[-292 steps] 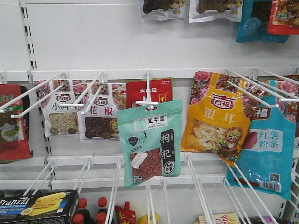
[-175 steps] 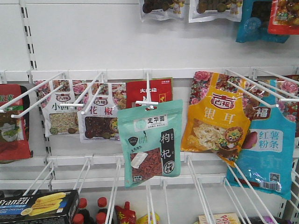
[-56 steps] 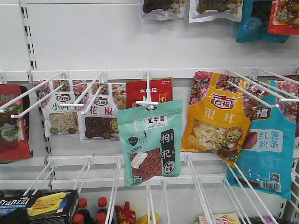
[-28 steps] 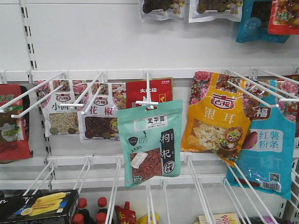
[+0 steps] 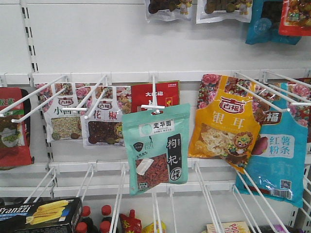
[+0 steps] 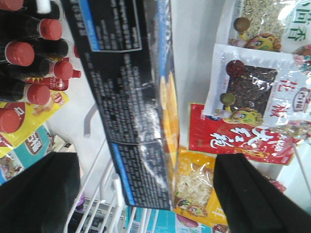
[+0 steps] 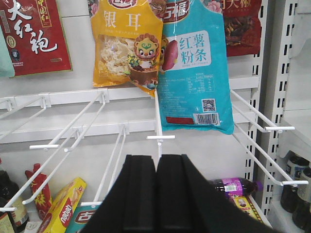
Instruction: Pick snacks and fruit into basket
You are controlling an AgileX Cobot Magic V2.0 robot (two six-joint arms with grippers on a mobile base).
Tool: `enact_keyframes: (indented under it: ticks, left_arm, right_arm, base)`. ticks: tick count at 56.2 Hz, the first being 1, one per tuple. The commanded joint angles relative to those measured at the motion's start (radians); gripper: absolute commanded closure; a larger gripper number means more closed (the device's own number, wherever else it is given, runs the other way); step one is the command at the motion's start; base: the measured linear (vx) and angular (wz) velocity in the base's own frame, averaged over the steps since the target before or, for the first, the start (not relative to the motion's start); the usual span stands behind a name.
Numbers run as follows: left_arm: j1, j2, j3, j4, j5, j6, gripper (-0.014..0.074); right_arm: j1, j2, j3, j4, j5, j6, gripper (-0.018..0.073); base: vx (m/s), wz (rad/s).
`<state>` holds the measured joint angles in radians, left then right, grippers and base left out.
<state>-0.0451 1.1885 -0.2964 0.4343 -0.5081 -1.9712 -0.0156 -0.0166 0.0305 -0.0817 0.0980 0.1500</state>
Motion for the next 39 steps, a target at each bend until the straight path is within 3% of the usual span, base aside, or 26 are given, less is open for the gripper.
enact_keyframes:
  ticks: [1,14,25,39]
  left_arm:
    - [-0.006,0.008,-0.029,-0.015,-0.094,-0.007,-0.0064]
    - [-0.006,0.099,-0.029,-0.066,-0.222,-0.003,-0.0064]
    - [-0.006,0.171,-0.029,-0.16,-0.366,0.1,-0.0064]
    - [-0.006,0.247,-0.03,-0.21,-0.449,0.098,-0.0064]
  right_arm:
    - [-0.003,-0.009,0.006,-0.007,-0.084,-0.004,0.0561]
    - [-0.003,-0.009,0.006,-0.007,-0.084,-0.004,0.0561]
    - [-0.003,-0.009,0.006,-0.007,-0.084,-0.004,0.0561]
    - [-0.003,-0.009,0.006,-0.007,-0.084,-0.004,0.0561]
  base:
    - [0.0,0.0]
    - [0.0,0.0]
    - [0.0,0.0]
    - [0.0,0.0]
